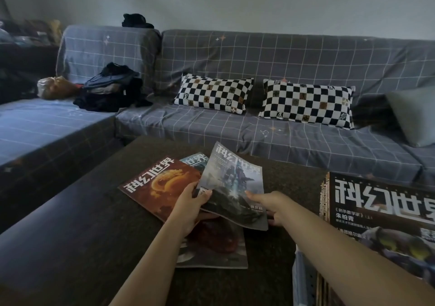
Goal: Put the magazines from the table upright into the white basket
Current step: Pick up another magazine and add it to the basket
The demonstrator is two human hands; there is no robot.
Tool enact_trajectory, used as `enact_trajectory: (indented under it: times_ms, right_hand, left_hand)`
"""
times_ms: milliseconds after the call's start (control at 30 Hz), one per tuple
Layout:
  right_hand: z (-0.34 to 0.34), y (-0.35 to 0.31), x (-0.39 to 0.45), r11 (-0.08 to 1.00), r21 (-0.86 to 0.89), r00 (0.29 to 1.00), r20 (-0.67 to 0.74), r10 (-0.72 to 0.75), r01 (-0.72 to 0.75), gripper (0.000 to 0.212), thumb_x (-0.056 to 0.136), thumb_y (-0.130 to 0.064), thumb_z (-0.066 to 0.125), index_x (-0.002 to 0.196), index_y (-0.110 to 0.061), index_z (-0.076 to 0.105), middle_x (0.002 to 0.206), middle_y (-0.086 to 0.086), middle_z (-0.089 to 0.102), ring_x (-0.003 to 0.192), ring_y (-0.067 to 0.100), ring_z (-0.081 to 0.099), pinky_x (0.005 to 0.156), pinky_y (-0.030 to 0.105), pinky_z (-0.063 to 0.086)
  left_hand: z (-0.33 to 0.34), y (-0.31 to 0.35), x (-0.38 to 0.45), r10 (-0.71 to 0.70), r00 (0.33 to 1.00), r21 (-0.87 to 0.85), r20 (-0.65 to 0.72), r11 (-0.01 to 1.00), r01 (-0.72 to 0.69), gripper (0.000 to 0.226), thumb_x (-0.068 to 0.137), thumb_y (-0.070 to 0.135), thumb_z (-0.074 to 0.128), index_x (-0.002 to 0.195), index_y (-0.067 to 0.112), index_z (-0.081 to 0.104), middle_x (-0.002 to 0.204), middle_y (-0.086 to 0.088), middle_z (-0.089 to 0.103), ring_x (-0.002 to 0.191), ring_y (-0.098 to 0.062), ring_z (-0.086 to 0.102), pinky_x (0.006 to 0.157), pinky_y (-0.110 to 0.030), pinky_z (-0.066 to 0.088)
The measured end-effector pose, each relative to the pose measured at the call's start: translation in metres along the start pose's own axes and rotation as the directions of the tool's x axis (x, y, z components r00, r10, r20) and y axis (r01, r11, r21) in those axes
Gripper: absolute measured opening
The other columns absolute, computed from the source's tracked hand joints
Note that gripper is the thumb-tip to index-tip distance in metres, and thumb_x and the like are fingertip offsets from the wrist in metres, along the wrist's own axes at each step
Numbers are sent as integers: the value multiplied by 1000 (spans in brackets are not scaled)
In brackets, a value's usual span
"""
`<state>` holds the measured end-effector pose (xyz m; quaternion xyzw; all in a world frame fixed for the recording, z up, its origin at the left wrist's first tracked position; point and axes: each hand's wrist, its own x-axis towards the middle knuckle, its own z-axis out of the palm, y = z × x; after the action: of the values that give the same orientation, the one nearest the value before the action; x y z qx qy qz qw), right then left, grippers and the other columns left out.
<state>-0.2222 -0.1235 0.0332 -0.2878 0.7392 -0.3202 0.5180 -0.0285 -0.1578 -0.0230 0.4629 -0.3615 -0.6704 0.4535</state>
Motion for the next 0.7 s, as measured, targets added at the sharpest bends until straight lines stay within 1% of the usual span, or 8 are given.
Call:
enact_trajectory:
  times_ms: [33,100,167,233,300,433,533,700]
  right_hand:
    - [0,1,-1,999,36,1000,17,7,-7,70,72,-34,78,128,-4,49,124,17,57,111,32,55,88,44,49]
    - [-1,2,-5,987,160,998,64,6,-16,66,69,-30,80,123,-4,54,111,17,62,98,31,59,79,44,52]
    - [0,2,-12,967,254,995,91,-28,4,61,68,-27,81,118,-4,56,114,16,60,100,31,58,77,45,52]
    - [3,2,-24,955,287,987,119,-110,72,39,72,-23,78,104,-6,62,116,15,59,103,30,56,78,44,51]
    - [5,1,-37,929,342,963,168,-211,143,18,80,-17,70,94,-8,65,109,17,63,97,31,60,77,43,52]
    - [0,1,-73,859,423,911,156,-382,288,19,83,-9,66,101,-8,59,102,17,65,100,37,61,91,56,48]
    - [-13,8,-99,799,442,860,107,-498,408,21,82,-7,66,100,-11,57,97,13,67,92,33,65,86,52,52]
    - [-50,22,-137,722,412,784,27,-620,556,26,83,-8,66,106,-15,58,95,9,72,88,26,69,81,45,55]
  left_hand:
    - [-4,-1,-6,16,1000,-70,18,997,-14,40,89,9,64,126,14,50,117,-14,63,88,-30,73,68,-45,59]
    - [-14,0,-20,51,998,-207,46,978,-40,44,82,10,68,123,18,52,119,-16,63,93,-34,71,68,-46,58]
    - [-24,4,-35,108,993,-266,54,960,-90,54,74,13,71,125,20,53,115,-17,67,95,-35,70,66,-44,59]
    - [-30,9,-53,183,982,-288,46,944,-162,58,75,13,70,129,20,52,112,-16,70,96,-35,70,66,-42,59]
    - [-33,16,-72,274,961,-304,30,919,-252,53,78,12,67,129,17,53,113,-16,70,96,-33,70,65,-40,60]
    - [-27,31,-111,376,926,-320,39,882,-345,43,80,11,62,122,14,56,103,-12,73,83,-29,73,56,-38,59]
    - [-16,39,-137,417,905,-290,80,879,-379,39,79,13,62,118,17,57,100,-10,74,80,-27,73,56,-40,59]
    - [15,44,-170,404,905,-257,135,896,-362,39,79,14,63,117,20,59,105,-9,73,88,-28,72,60,-41,60]
